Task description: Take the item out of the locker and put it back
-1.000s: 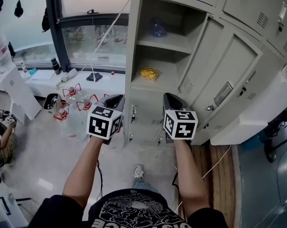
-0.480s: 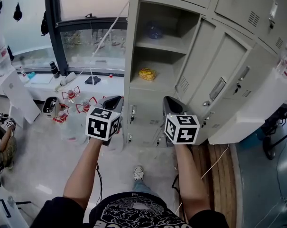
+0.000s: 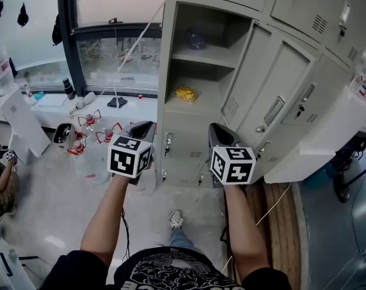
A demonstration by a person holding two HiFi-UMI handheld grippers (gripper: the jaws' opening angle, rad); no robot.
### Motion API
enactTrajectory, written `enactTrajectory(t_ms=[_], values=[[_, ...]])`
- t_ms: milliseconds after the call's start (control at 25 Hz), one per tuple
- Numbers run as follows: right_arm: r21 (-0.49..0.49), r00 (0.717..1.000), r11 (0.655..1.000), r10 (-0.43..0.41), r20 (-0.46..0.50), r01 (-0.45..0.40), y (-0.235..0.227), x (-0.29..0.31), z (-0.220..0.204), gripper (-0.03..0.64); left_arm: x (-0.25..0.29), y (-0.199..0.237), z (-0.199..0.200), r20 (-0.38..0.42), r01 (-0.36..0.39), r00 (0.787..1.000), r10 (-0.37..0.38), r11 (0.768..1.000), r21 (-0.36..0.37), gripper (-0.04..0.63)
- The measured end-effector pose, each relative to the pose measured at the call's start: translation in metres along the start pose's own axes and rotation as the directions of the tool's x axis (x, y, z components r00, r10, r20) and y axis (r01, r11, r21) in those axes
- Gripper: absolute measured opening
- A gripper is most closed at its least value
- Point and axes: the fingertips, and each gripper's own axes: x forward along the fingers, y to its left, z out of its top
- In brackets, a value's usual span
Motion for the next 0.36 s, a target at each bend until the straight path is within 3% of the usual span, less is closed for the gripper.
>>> enactTrajectory(t_ms=[360], values=[[0.003,1.0,1.0,-0.011,0.005,0.011,-0.0016,-0.0063,0.0006,0.023,-0.0034,-0.0018,0.0002,0.002,0.0,1.0,0.0,1.0,-0.002,0.001]])
